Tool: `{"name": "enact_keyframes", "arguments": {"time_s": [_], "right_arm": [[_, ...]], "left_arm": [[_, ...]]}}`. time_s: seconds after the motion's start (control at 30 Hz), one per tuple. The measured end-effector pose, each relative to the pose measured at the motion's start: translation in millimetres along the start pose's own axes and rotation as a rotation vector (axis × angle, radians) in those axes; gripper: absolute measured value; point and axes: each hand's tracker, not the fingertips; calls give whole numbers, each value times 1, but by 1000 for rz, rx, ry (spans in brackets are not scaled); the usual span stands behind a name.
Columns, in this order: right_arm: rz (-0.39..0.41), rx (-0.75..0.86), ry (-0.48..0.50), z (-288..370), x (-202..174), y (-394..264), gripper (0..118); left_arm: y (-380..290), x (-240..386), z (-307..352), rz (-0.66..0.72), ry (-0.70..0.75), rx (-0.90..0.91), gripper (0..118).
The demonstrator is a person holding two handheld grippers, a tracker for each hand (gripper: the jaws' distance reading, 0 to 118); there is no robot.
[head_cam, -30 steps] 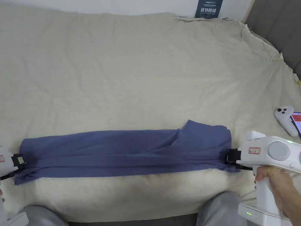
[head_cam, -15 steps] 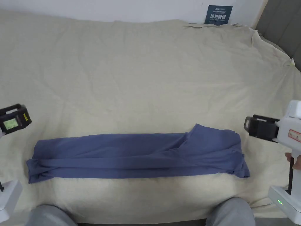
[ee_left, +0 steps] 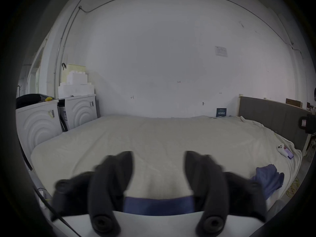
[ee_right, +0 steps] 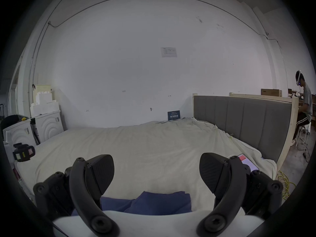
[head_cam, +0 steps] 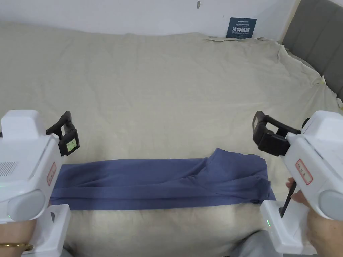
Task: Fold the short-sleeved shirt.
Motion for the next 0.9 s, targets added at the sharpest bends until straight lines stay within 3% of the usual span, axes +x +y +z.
{"name": "enact_keyframes", "arguments": {"time_s": [0.03, 0.07, 0.13, 0.17, 0.2, 0.9], "right_arm": [[5, -2, 10, 4, -7, -2, 100], [8, 0, 20, 6, -8, -4, 85], [17, 2, 34, 10, -13, -7, 40], [26, 0, 32, 13, -19, -6, 11], [29, 1, 25, 14, -21, -7, 2], [12, -36, 16, 7, -32, -14, 0]], "left_arm": [[-3, 0, 0, 12, -7, -6, 32], [-4, 4, 2, 24, -17, -15, 17], [-7, 6, 3, 34, -20, -28, 1], [-9, 7, 4, 32, -24, -27, 0], [-12, 6, 3, 27, -26, -32, 0], [-15, 10, 3, 21, -62, -101, 0]]}}
